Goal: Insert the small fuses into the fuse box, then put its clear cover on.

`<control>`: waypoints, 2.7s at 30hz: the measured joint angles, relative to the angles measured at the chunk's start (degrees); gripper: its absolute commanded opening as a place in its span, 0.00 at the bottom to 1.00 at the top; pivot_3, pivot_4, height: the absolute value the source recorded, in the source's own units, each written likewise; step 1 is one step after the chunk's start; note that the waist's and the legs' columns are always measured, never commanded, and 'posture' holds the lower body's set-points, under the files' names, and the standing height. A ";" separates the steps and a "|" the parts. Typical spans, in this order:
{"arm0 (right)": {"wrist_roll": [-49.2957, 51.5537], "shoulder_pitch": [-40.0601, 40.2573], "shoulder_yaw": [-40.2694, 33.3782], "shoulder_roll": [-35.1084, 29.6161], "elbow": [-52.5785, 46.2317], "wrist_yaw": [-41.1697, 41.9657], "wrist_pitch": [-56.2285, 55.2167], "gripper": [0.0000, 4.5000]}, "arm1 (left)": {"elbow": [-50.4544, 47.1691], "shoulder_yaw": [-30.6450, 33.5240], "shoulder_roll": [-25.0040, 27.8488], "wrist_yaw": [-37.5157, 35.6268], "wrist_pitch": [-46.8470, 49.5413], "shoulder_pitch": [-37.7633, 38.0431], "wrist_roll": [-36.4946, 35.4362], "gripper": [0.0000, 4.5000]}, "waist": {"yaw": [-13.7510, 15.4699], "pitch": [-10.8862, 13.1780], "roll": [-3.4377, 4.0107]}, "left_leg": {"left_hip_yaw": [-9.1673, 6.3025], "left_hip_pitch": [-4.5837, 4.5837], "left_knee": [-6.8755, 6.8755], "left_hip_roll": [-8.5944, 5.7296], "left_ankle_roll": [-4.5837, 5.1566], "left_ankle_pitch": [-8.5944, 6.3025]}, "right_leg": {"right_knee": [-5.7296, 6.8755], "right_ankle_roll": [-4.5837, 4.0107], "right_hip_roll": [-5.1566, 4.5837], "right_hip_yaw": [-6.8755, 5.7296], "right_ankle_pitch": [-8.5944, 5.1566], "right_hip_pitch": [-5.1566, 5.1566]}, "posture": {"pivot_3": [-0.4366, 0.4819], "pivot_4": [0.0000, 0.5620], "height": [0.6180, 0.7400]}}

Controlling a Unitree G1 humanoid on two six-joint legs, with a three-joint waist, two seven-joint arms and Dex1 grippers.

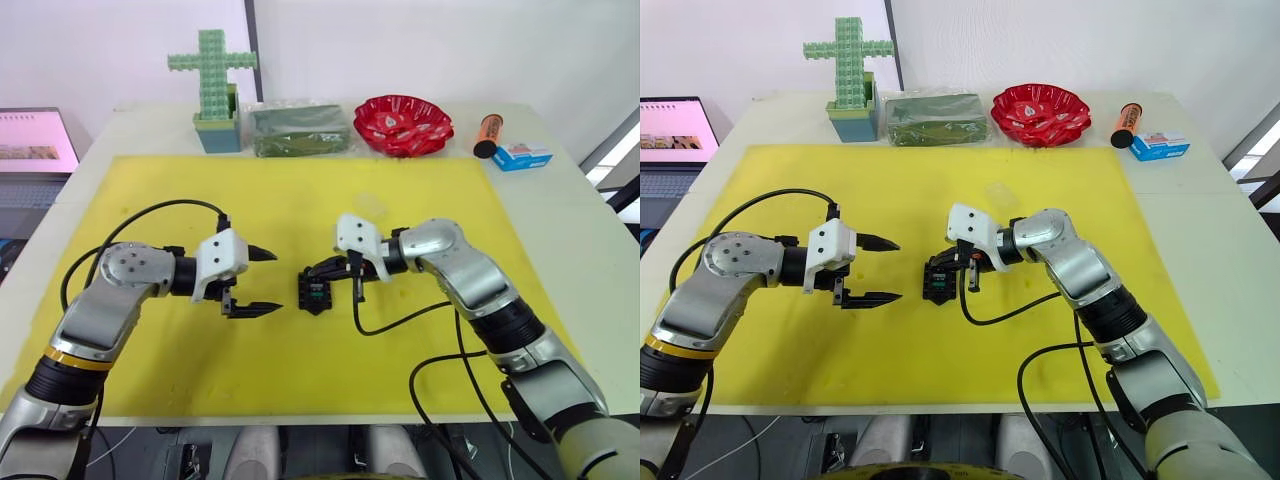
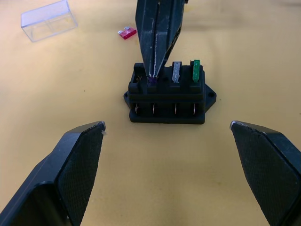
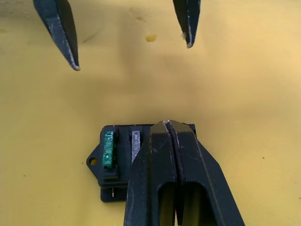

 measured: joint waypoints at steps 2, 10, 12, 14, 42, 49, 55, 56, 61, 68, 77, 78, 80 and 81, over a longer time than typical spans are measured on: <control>0.04 0.38 -0.07 -0.12 -0.10 0.37 -0.01 0.00 | 0.00 0.00 -0.02 0.01 0.00 0.00 0.00 1.00 | 0.02 0.00 0.00 | 0.00 0.11 -0.01 0.00 0.00 0.00 | -0.02 0.00 0.00 0.00 0.00 0.13 | 0.48 0.27 1.00; 0.07 0.94 -0.19 0.54 1.09 -0.08 -0.43 0.00 | 0.00 0.00 -0.10 0.03 0.00 -0.01 0.00 1.00 | -0.03 -0.01 0.00 | 0.01 0.55 -0.10 0.00 0.00 -0.01 | -0.08 -0.02 -0.01 0.01 -0.03 0.50 | 0.48 0.27 1.00; 0.07 0.76 -0.21 0.91 2.25 -0.33 -1.03 0.00 | 0.00 0.00 -0.11 0.04 0.00 -0.01 0.00 1.00 | -0.03 -0.01 0.01 | 0.01 0.55 -0.10 0.00 0.00 -0.01 | -0.07 -0.02 -0.01 0.01 -0.03 0.50 | 0.48 0.27 1.00; 0.07 0.59 -0.21 0.99 2.98 -0.37 -1.43 0.00 | -0.01 0.00 -0.11 0.05 0.00 -0.01 0.01 1.00 | 0.00 -0.02 0.01 | 0.01 0.56 -0.10 0.00 0.00 -0.01 | -0.07 -0.02 -0.02 0.01 -0.02 0.51 | 0.48 0.27 1.00; 0.14 1.61 -0.09 1.39 4.84 -0.01 0.34 0.00 | 0.00 0.00 -0.17 0.53 -0.02 -0.01 0.03 1.00 | 0.08 -0.89 0.11 | -0.01 0.60 -0.12 -0.03 0.01 -0.02 | -0.17 -0.18 -0.09 0.00 -0.15 0.61 | 0.48 0.27 1.00; 1.19 1.90 -1.86 1.65 4.75 -0.25 0.82 0.00 | -0.02 0.02 -0.12 0.49 -0.02 -0.01 0.00 1.00 | 0.10 -0.92 0.17 | -0.01 0.58 -0.13 -0.03 0.01 -0.03 | -0.18 -0.19 -0.11 0.00 -0.16 0.58 | 0.48 0.27 1.00; 3.81 2.02 -3.76 0.18 -0.21 0.46 7.27 0.00 | -0.02 0.16 0.09 0.26 -0.01 -0.01 -0.16 1.00 | -0.11 -0.81 0.33 | 0.02 0.34 -0.16 -0.03 0.01 -0.03 | -0.14 -0.18 -0.10 0.01 -0.15 0.28 | 0.48 0.27 1.00; 4.79 2.02 -4.34 -0.32 -1.52 0.52 9.16 0.00 | -0.02 0.55 0.10 0.12 0.12 -0.04 -0.60 1.00 | -0.10 -0.76 0.35 | 0.02 0.18 -0.14 -0.03 0.01 -0.02 | -0.11 -0.16 -0.10 0.01 -0.13 0.15 | 0.48 0.27 1.00; 8.07 1.66 -8.12 -4.50 -7.37 0.89 13.51 0.00 | -0.04 2.98 1.60 -1.12 2.15 -1.32 -3.90 1.00 | -0.09 -0.66 0.35 | 0.00 -0.29 -0.05 -0.03 0.02 -0.02 | -0.07 0.01 -0.09 -0.01 -0.03 -0.31 | 0.48 0.27 1.00; 8.52 3.20 -11.40 -12.91 -11.04 1.50 12.14 0.14 | -0.47 5.46 8.52 -3.09 10.50 -1.20 -7.40 1.00 | -0.14 -0.29 0.28 | 0.01 -0.29 -0.08 -0.03 0.02 -0.02 | -0.10 0.00 -0.07 -0.01 -0.04 -0.34 | 0.48 0.27 1.00; 8.66 12.84 -19.48 -26.52 -11.39 3.99 8.47 0.86 | 0.42 10.33 15.01 -6.47 10.88 4.90 -8.59 1.00 | -0.07 -0.12 0.29 | 0.07 -0.30 -0.12 -0.01 0.01 -0.02 | -0.29 -0.17 -0.08 0.00 -0.14 -0.32 | 0.48 0.27 1.00; 8.64 14.34 -20.73 -27.94 -11.12 4.27 8.04 0.94 | 1.10 10.81 15.70 -6.89 10.33 5.34 -8.58 1.00 | -0.06 -0.12 0.30 | 0.08 -0.30 -0.13 -0.01 0.02 -0.02 | -0.30 -0.17 -0.08 0.00 -0.14 -0.33 | 0.48 0.27 1.00; 8.54 16.60 -23.16 -30.58 -9.55 4.36 7.12 0.99 | 2.47 12.17 16.57 -7.04 9.91 5.80 -8.54 1.00 | -0.01 -0.10 0.31 | 0.10 -0.30 -0.12 -0.01 0.01 -0.02 | -0.31 -0.18 -0.09 0.00 -0.15 -0.32 | 0.48 0.27 1.00; 8.45 17.47 -24.43 -31.51 -8.65 4.36 6.53 0.99 | 2.75 12.45 16.88 -7.08 9.86 5.85 -8.54 1.00 | 0.01 -0.10 0.31 | 0.10 -0.30 -0.11 -0.01 0.01 -0.02 | -0.32 -0.18 -0.09 0.00 -0.15 -0.31 | 0.48 0.27 1.00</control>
